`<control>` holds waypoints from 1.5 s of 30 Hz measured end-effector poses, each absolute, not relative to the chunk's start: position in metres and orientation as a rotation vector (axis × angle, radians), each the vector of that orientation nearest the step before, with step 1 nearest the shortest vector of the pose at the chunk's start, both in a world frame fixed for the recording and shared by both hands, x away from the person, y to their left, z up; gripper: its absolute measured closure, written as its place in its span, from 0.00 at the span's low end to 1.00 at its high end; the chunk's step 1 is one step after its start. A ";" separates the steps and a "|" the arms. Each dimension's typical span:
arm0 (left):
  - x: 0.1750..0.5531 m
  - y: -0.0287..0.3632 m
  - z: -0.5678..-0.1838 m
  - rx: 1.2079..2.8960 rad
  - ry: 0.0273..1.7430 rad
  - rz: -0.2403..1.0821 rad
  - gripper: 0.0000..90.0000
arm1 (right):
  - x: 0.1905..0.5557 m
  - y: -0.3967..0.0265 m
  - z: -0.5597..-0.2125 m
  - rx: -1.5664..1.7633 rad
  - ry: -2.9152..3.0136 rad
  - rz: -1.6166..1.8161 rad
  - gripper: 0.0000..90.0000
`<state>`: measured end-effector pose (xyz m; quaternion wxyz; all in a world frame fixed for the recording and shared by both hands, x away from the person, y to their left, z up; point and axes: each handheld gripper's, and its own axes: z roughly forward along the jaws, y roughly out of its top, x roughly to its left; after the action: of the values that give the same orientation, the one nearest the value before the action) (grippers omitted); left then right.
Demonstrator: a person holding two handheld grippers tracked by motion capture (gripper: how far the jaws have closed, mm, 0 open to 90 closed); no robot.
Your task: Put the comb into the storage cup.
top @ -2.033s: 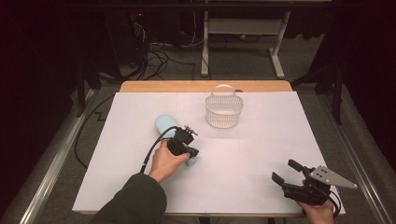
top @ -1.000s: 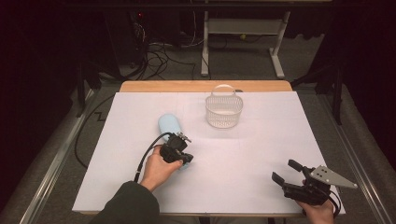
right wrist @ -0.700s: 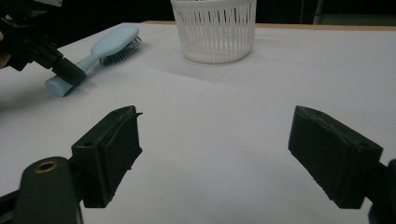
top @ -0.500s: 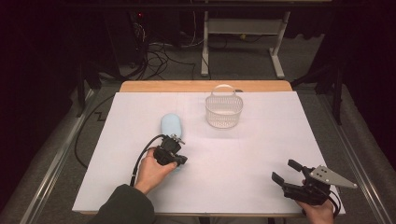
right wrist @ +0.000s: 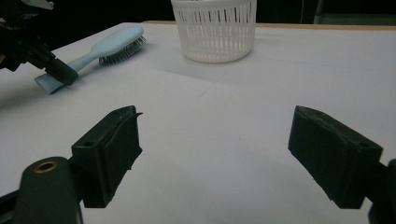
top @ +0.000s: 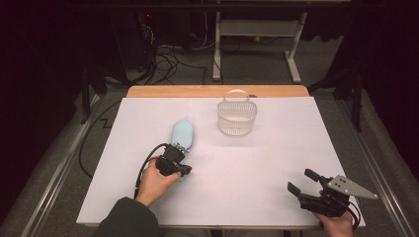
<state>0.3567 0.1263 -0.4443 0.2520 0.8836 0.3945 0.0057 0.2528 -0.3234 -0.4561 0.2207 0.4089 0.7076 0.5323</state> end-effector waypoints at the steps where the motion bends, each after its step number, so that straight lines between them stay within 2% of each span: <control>1: 0.356 0.127 -0.444 2.401 1.076 0.015 1.00 | 0.253 -0.323 -0.456 1.130 1.957 1.472 0.19; 38: 0.363 0.162 -0.449 2.373 1.234 0.076 1.00 | 0.257 -0.321 -0.456 1.129 1.966 1.481 0.19; 43: 0.363 0.165 -0.447 2.349 1.238 0.080 0.95 | 0.257 -0.322 -0.456 1.133 1.966 1.479 0.19; 45: 0.362 0.165 -0.446 2.338 1.222 0.073 0.89 | 0.258 -0.322 -0.457 1.135 1.965 1.481 0.19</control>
<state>0.3622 0.1651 -0.4463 0.2485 0.8581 0.4485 0.0270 0.2575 -0.3216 -0.4565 0.2145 0.4093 0.7083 0.5337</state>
